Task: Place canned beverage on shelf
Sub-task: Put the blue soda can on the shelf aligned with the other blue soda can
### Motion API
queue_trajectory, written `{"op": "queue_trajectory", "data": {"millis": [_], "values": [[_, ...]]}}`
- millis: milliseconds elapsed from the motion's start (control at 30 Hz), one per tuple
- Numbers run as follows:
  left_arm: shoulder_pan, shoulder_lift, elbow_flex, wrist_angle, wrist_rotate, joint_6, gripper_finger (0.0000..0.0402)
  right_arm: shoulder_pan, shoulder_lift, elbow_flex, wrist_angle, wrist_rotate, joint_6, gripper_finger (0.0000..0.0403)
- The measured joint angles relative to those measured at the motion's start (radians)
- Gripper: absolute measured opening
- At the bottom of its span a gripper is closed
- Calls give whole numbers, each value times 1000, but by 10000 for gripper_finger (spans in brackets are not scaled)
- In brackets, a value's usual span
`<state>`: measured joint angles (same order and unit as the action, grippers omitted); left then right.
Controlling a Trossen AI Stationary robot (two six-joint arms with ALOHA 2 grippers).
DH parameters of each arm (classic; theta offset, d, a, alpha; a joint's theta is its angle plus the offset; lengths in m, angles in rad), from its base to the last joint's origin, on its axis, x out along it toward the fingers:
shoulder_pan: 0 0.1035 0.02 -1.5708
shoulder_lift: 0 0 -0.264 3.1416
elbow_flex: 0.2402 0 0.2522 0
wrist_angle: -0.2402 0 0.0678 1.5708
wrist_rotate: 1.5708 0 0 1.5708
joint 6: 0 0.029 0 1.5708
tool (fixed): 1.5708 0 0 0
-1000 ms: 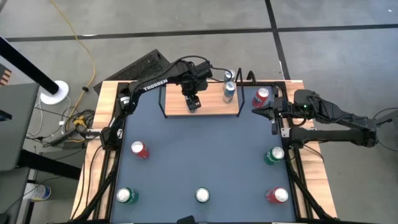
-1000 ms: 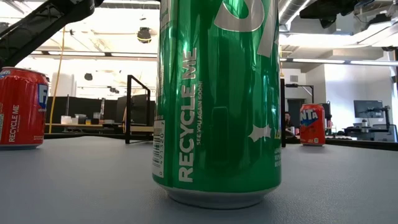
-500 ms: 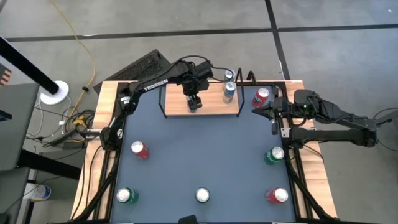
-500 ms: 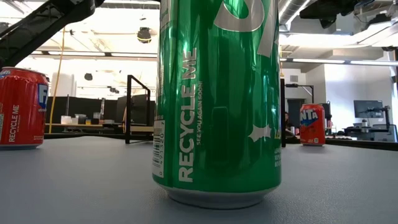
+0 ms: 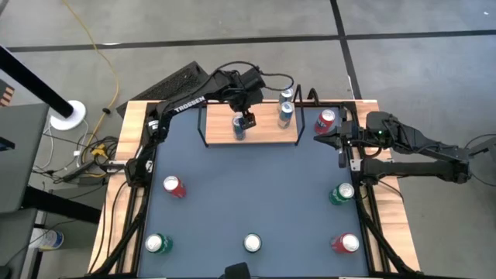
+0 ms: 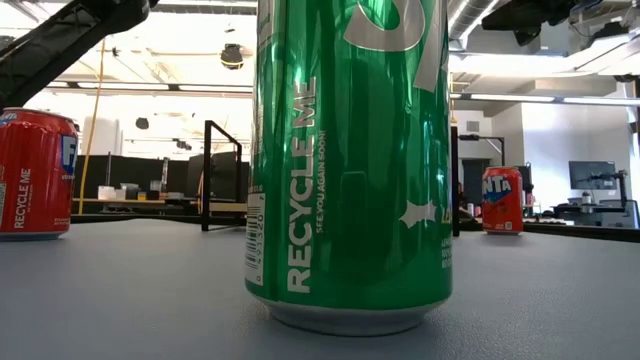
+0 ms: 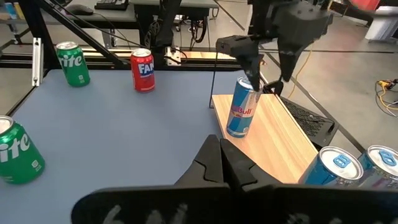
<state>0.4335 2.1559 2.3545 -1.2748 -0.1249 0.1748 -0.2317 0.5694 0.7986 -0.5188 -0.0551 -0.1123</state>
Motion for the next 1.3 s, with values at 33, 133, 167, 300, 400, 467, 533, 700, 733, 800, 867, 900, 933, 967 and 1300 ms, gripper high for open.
{"op": "queue_trajectory", "data": {"millis": [33, 133, 167, 300, 400, 467, 533, 700, 733, 800, 867, 900, 933, 967, 1300], "values": [[0, -7, 0, 17, -17, -4, 307, 0, 0, 0, 0, 0, 0, 0], [3, -40, 1, 44, -55, -11, 307, 0, 4, 0, -1, 0, 0, 0], [3, -51, 1, 51, -64, -11, 307, 0, 7, 0, -1, 0, 0, 0], [1, -101, -1, 54, -134, -39, 305, 0, 34, 0, -4, 0, 0, 0], [-3, -148, -1, 41, -196, -76, 299, 0, 77, 0, 2, 0, 0, 0], [-10, -185, -1, 31, -222, -98, 294, 0, 111, 0, 9, 0, 0, 0], [-22, -226, -1, 11, -236, -113, 290, 0, 149, 0, 26, 0, 0, 0], [-82, -313, -1, -60, -312, -160, 282, 0, 234, -1, 131, -1, -15, 0], [-98, -327, -1, -77, -338, -170, 281, 0, 253, -1, 157, -4, -21, 0], [-129, -355, -1, -125, -390, -193, 280, 0, 294, -1, 212, -26, -28, 0], [-160, -379, -1, -170, -444, -221, 279, -2, 336, 0, 280, -54, -31, 0], [-175, -389, -1, -191, -470, -234, 279, -6, 356, 0, 307, -72, -31, 0], [-190, -399, -1, -212, -495, -247, 279, -14, 380, 0, 337, -98, -35, 0], [-203, -410, -1, -231, -519, -259, 279, -23, 405, 2, 369, -127, -37, 0], [-378, -626, -215, -285, -726, -433, 279, -139, 723, 255, 390, -265, -37, 0]]}}
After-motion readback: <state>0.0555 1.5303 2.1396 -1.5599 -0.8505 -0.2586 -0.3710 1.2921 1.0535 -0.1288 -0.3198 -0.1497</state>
